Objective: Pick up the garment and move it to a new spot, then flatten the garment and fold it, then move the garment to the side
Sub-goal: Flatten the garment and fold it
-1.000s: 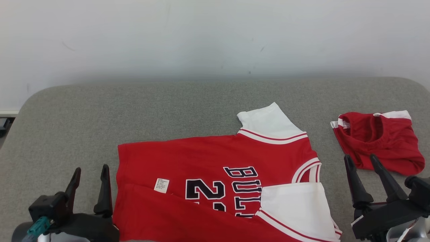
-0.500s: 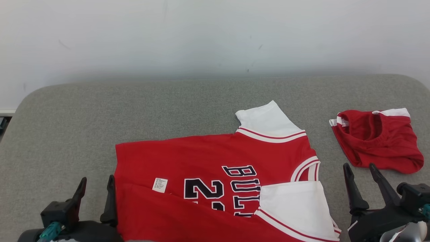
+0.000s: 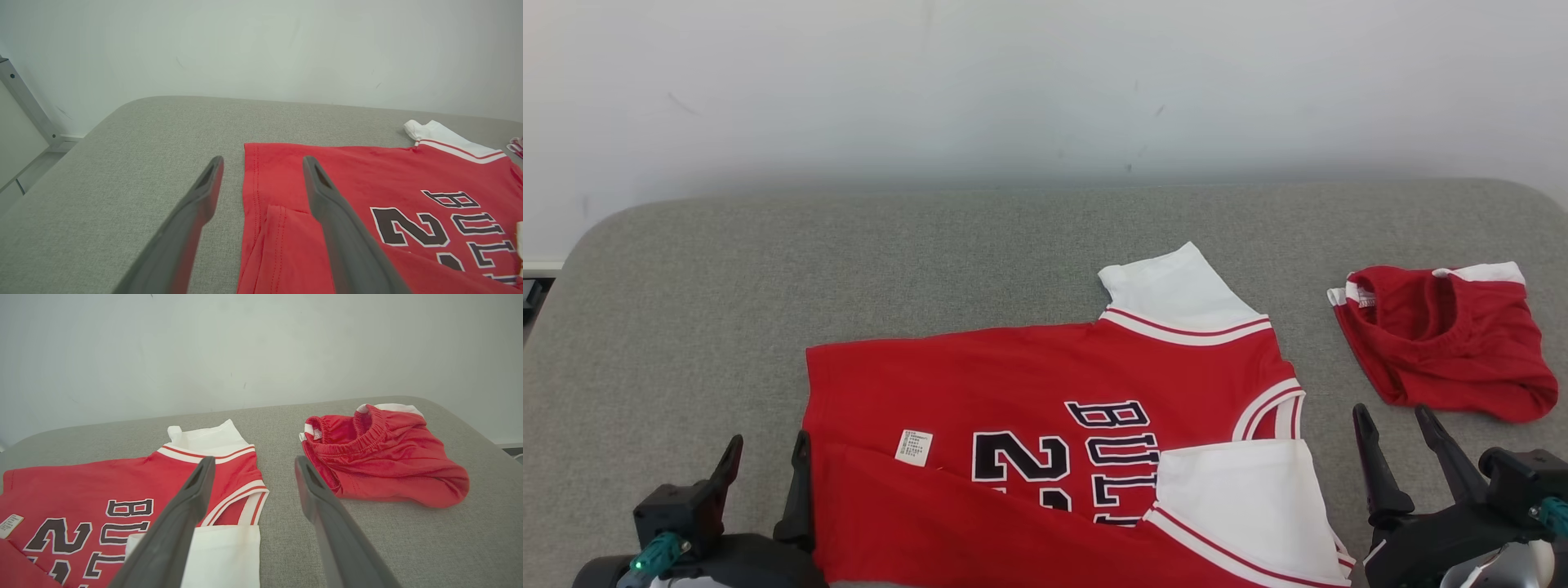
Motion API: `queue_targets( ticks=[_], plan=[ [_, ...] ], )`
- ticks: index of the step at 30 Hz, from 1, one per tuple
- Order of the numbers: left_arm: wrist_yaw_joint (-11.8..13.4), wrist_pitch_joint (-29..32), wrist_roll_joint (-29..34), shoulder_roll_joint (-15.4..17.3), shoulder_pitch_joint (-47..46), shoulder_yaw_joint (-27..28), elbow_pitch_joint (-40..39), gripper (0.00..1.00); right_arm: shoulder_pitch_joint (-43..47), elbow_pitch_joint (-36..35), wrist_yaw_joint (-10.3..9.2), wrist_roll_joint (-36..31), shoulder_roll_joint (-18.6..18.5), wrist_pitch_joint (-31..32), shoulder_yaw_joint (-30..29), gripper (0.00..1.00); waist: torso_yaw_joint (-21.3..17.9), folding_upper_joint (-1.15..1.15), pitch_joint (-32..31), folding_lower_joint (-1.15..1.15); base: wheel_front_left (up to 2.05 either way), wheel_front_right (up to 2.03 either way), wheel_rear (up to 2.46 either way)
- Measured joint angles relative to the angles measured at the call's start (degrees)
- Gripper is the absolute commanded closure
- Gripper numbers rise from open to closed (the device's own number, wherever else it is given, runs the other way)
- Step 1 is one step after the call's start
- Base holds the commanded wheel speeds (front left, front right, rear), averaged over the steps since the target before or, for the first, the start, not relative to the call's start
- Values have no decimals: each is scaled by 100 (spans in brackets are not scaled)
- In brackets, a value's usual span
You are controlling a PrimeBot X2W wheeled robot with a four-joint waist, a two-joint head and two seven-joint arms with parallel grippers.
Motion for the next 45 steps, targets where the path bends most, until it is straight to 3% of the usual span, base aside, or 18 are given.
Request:
queue_targets(
  ticks=[13, 23, 31, 45],
  plan=[
    [-16, 180, -14, -15, -95, -54, -36, 0, -229, 31, 0, -62, 4, 57, 97, 0, 49, 0, 56, 0, 0, 0, 0],
    [-456, 492, -291, 35, -1187, -68, 459, 0, -1323, 263, 149, -220, -90, 431, 366, 0, 152, 0, 340, 0, 0, 0, 0],
    [-976, 966, -626, -21, -2509, -155, 1557, 0, -2992, 1171, 405, -356, -250, 1107, 615, 0, 276, 1, 894, 1, 0, 0, 0],
    [-1169, 1261, -690, -199, -3689, -263, 2804, 0, -4984, 2930, 714, -610, -180, 1923, 1087, 0, 530, 1, 1848, 2, 0, 0, 0]
  ],
)
